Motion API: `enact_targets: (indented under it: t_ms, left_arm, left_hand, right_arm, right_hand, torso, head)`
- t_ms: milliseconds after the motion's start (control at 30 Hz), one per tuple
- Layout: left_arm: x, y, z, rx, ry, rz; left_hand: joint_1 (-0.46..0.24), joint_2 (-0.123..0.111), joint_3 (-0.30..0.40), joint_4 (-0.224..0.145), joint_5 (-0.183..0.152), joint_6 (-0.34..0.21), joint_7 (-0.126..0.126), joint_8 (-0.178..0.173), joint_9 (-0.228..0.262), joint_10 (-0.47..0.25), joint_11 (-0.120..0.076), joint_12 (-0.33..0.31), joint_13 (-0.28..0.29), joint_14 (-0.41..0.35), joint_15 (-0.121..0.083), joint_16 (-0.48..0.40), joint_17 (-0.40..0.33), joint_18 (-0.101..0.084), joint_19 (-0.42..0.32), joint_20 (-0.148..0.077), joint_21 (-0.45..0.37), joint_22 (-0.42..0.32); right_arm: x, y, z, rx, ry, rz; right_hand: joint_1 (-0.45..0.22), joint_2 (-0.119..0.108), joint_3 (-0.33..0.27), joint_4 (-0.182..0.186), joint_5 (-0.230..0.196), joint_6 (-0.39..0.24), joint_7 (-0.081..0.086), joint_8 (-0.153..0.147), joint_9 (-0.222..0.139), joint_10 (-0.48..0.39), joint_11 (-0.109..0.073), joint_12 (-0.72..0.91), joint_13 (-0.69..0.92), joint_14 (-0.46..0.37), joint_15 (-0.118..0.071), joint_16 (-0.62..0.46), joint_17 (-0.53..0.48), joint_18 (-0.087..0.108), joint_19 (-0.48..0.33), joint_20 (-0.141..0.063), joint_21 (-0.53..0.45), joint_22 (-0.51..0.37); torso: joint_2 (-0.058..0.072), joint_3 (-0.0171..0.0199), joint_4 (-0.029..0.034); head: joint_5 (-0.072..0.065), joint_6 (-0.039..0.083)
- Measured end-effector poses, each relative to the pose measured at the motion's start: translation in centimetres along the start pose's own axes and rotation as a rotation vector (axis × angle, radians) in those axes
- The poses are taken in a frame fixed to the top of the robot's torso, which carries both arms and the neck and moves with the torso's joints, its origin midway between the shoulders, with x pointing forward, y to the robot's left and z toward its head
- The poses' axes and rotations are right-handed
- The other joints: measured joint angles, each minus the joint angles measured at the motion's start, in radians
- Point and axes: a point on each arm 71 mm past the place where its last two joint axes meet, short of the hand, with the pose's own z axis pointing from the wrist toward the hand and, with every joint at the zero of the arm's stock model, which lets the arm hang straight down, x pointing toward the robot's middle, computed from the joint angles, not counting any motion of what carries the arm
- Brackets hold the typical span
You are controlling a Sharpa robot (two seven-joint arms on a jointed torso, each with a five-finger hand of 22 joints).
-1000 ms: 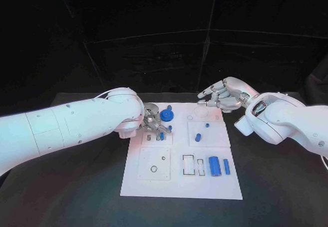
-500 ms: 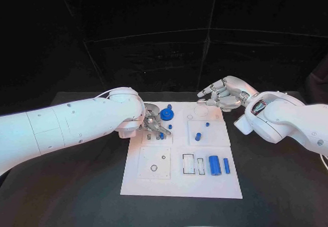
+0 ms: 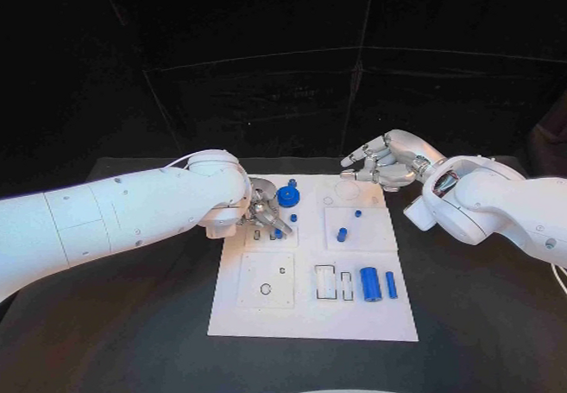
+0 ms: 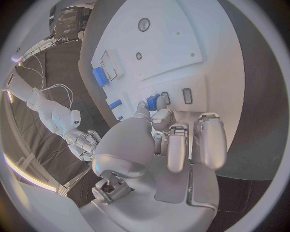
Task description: Assemble the parts on the task board
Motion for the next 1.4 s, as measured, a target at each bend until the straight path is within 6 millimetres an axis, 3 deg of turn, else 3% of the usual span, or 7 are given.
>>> enact_targets:
  t_ms: [100, 267, 333, 400, 633, 1233, 1400]
  left_arm:
    - [-0.1, -0.1, -0.1, 0.004, -0.002, -0.01]
    - [-0.1, 0.2, -0.2, 0.006, -0.004, -0.041]
    - [0.0, 0.4, -0.2, 0.006, -0.003, -0.057]
    - [0.0, 0.7, -0.4, 0.006, -0.004, -0.073]
    - [0.1, 1.6, -1.1, 0.011, -0.034, -0.138]
    - [2.4, 3.1, -1.8, 0.011, -0.189, -0.19]
    - [2.8, 3.5, -1.6, 0.004, -0.224, -0.184]
  left_hand:
    - [0.033, 0.008, 0.038, -0.037, -0.002, -0.015, -0.002, -0.008, -0.003, -0.006, -0.003, -0.01, -0.005, -0.001, -0.004, 0.0, 0.0, 0.0, 0.001, -0.001, 0.0, -0.002]
    - [0.088, 0.015, 0.069, -0.007, -0.003, -0.042, 0.007, -0.017, -0.003, -0.027, -0.001, -0.058, -0.04, -0.002, -0.005, 0.0, 0.0, 0.0, 0.001, -0.008, -0.011, -0.016]
    - [0.031, -0.027, 0.187, 0.029, 0.009, -0.038, 0.015, -0.019, 0.016, -0.029, 0.0, -0.088, -0.067, 0.0, 0.001, 0.0, 0.0, 0.0, -0.003, -0.005, -0.015, -0.015]
    - [-0.085, -0.104, 0.422, -0.028, 0.01, -0.034, 0.019, -0.013, 0.029, -0.027, 0.001, -0.092, -0.073, 0.0, 0.001, 0.0, 0.0, 0.0, -0.003, -0.004, -0.016, -0.013]
    - [-0.216, -0.197, 0.67, -0.049, 0.011, -0.033, 0.019, 0.029, 0.069, -0.015, 0.005, -0.092, -0.077, 0.0, 0.001, 0.0, 0.0, 0.0, -0.003, -0.004, -0.016, -0.004]
    - [-0.245, -0.223, 0.733, -0.054, 0.008, -0.036, 0.016, 0.043, 0.087, -0.001, -0.001, -0.087, -0.071, 0.0, 0.001, 0.0, 0.0, 0.0, -0.003, -0.004, -0.011, 0.015]
    - [-0.249, -0.228, 0.745, -0.061, 0.008, -0.036, 0.016, 0.047, 0.09, -0.001, -0.001, -0.083, -0.069, 0.0, 0.001, 0.0, 0.0, 0.0, -0.003, -0.004, -0.012, 0.016]
  right_arm:
    - [0.0, 0.0, 0.0, 0.001, 0.001, 0.0]
    - [0.1, 0.0, 0.1, 0.003, 0.004, 0.0]
    - [0.1, 0.0, 0.2, 0.003, 0.006, 0.0]
    - [0.1, -0.1, 0.2, 0.004, 0.007, 0.0]
    - [0.1, -0.2, 0.3, 0.008, 0.011, -0.001]
    - [0.0, -0.4, 0.3, 0.016, 0.015, -0.003]
    - [0.0, -0.4, 0.3, 0.017, 0.016, -0.003]
  right_hand:
    - [0.0, 0.0, -0.003, -0.003, 0.021, 0.0, 0.0, 0.0, -0.001, 0.0, 0.0, 0.0, -0.004, 0.0, 0.0, -0.003, -0.002, 0.0, 0.0, 0.0, 0.0, -0.002]
    - [0.004, 0.004, -0.004, -0.004, 0.031, 0.0, 0.0, 0.0, -0.001, 0.0, 0.0, 0.0, -0.005, 0.0, 0.0, -0.003, -0.003, 0.0, 0.0, 0.0, -0.005, -0.005]
    - [0.004, 0.004, -0.004, -0.004, 0.031, 0.0, 0.0, 0.0, -0.001, 0.0, 0.0, 0.0, -0.005, 0.0, 0.0, -0.003, -0.004, 0.0, 0.0, 0.0, -0.005, -0.005]
    - [0.004, 0.004, -0.004, -0.004, 0.031, 0.0, 0.0, 0.0, -0.001, 0.0, 0.0, 0.0, -0.005, 0.0, 0.0, -0.003, -0.004, 0.0, 0.0, 0.0, -0.005, -0.005]
    - [0.004, 0.004, -0.004, -0.004, 0.035, 0.0, 0.0, 0.004, -0.001, 0.0, 0.0, 0.0, -0.006, 0.0, 0.0, -0.007, -0.004, 0.0, 0.0, 0.0, -0.005, -0.006]
    - [0.004, 0.004, -0.009, 0.001, 0.035, 0.0, 0.0, 0.004, -0.001, 0.0, 0.0, 0.0, -0.007, 0.0, 0.0, -0.007, -0.004, 0.0, 0.0, 0.0, -0.008, -0.008]
    - [0.002, 0.006, -0.012, 0.004, 0.035, 0.0, 0.0, 0.004, -0.001, 0.0, 0.0, 0.0, -0.008, 0.0, 0.0, -0.007, -0.003, 0.016, 0.0, 0.0, -0.008, -0.009]
  torso:
    - [0.0, 0.0, 0.0]
    - [0.0, 0.0, 0.0001]
    - [0.0, -0.0001, 0.0002]
    - [0.0, -0.0001, 0.0008]
    - [0.0, -0.0001, 0.0027]
    - [-0.001, -0.0005, 0.0028]
    - [-0.001, -0.0007, 0.0005]
  head:
    - [0.0, 0.0]
    - [0.0, -0.001]
    - [0.0, -0.001]
    - [0.0, -0.001]
    - [0.0, 0.0]
    - [0.012, -0.004]
    - [0.015, -0.004]
